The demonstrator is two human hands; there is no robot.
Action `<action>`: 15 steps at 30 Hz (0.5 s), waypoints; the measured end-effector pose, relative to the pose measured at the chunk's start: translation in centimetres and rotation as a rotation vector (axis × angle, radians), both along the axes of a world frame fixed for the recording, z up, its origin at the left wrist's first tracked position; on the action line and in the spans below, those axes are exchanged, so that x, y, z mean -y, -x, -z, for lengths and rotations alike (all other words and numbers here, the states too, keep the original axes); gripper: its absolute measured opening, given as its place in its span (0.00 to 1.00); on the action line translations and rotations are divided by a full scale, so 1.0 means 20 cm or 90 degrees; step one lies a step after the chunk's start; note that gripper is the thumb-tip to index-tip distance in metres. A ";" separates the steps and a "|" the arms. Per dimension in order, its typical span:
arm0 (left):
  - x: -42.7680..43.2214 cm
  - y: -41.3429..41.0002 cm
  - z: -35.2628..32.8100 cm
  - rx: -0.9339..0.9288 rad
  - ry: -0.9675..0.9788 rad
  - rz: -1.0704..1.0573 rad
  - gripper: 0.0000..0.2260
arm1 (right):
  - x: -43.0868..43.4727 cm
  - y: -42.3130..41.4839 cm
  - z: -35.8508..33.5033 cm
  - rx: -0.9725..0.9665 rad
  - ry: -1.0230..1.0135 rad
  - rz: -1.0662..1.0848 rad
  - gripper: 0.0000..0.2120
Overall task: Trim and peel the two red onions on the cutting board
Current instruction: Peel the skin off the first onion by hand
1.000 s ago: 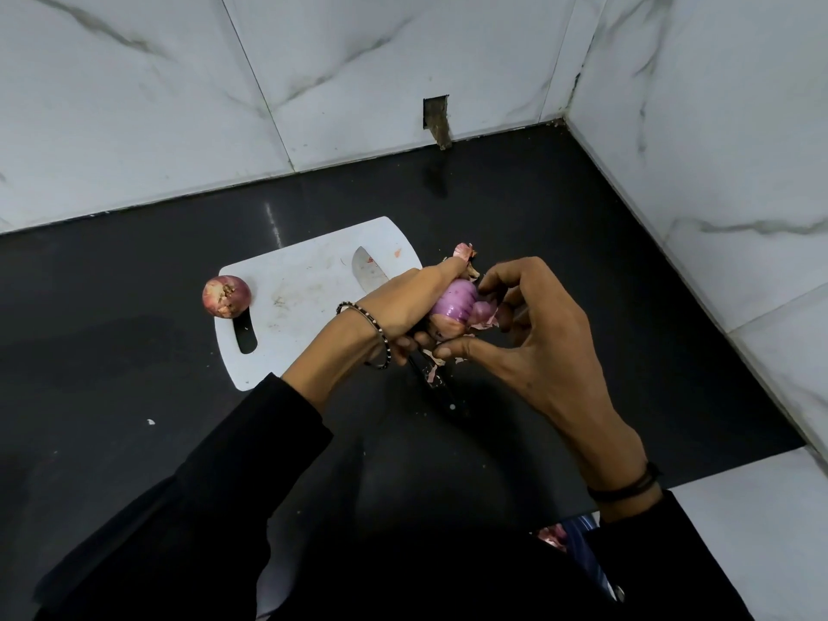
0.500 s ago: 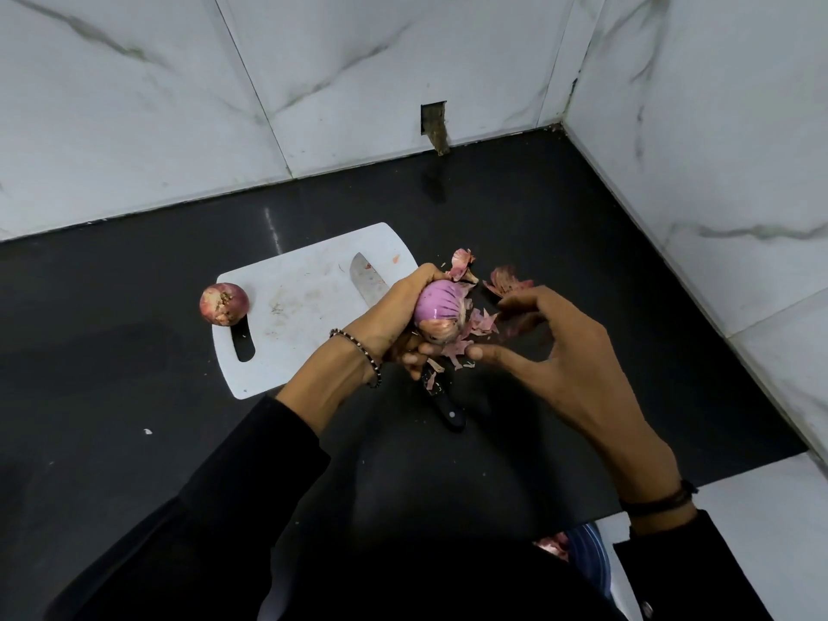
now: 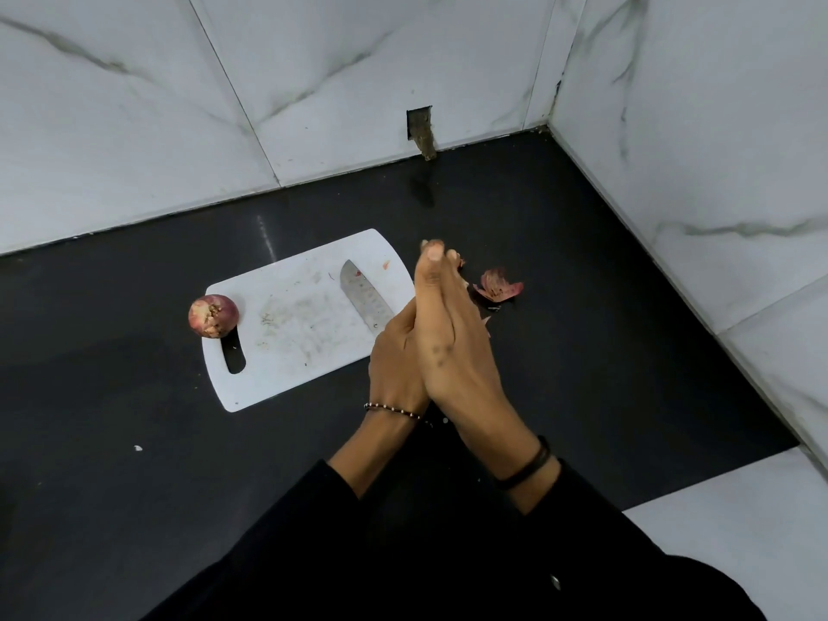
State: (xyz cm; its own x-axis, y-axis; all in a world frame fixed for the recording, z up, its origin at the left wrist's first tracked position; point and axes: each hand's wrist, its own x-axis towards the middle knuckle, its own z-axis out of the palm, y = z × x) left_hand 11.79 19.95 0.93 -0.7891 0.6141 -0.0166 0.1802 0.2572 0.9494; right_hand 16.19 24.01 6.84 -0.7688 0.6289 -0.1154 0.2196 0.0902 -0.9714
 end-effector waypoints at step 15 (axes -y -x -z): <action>0.03 -0.05 -0.07 0.030 0.018 -0.054 0.15 | -0.17 0.09 0.10 0.087 0.151 0.069 0.50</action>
